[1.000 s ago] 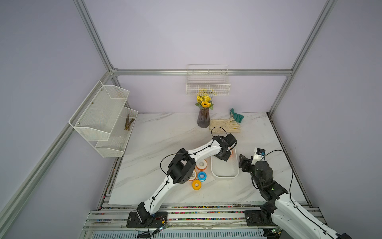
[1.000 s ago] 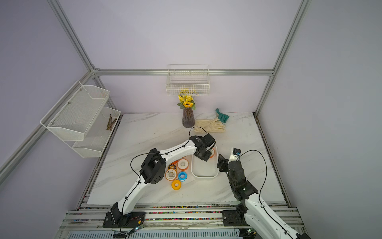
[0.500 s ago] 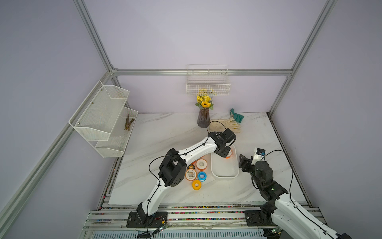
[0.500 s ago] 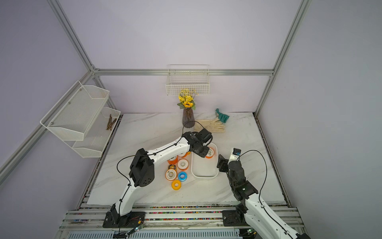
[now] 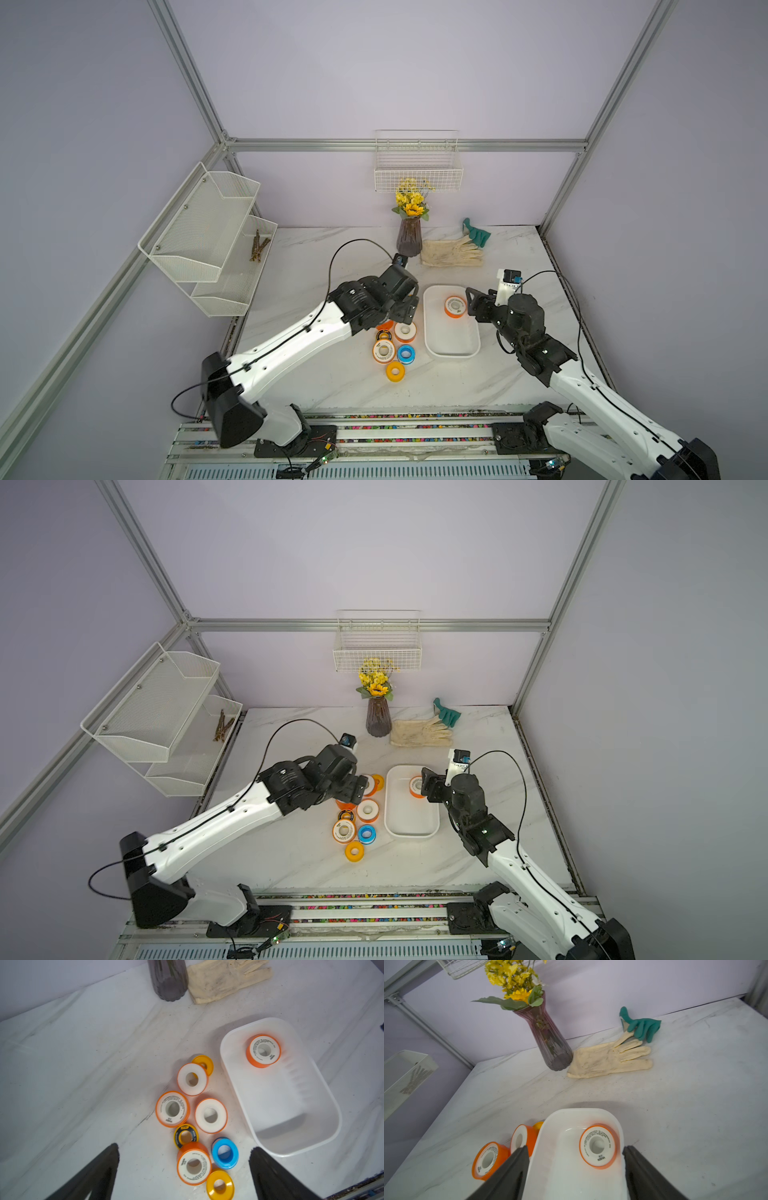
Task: Put the sealing tape into the storage box
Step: Pick up the sealing tape at the center of the board.
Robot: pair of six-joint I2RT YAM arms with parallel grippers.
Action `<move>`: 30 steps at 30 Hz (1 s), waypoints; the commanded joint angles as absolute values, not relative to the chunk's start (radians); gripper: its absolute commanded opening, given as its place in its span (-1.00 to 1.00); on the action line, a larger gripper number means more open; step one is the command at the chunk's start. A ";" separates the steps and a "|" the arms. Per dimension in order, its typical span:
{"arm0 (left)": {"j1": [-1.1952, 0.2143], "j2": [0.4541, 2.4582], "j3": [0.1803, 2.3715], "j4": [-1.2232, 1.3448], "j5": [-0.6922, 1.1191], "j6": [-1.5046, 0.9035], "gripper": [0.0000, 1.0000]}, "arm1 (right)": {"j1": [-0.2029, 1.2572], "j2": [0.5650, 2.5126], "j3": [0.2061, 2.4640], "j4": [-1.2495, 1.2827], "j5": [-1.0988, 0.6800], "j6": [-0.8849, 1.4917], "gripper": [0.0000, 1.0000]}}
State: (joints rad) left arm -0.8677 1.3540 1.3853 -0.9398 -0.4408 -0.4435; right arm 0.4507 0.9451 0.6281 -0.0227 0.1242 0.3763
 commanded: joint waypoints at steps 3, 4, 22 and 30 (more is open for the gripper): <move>-0.775 1.101 1.222 -1.018 -0.570 -0.525 1.00 | 0.550 1.131 0.829 -0.136 0.011 0.336 0.66; -0.753 1.054 1.188 -1.034 -0.580 -0.529 1.00 | 0.571 1.173 0.867 -0.145 0.003 0.334 0.67; -0.584 0.827 0.948 -0.969 -0.589 -0.409 0.99 | 0.858 1.851 1.433 -0.387 0.022 0.269 0.85; -0.543 0.862 0.948 -0.963 -0.558 -0.394 0.99 | 0.905 2.028 1.595 -0.506 0.139 0.237 0.87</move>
State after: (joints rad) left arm -0.5575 0.8593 0.9447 -0.9943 -0.5716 -0.4206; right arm 0.8928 2.0045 1.5505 -0.4263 0.0612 0.2623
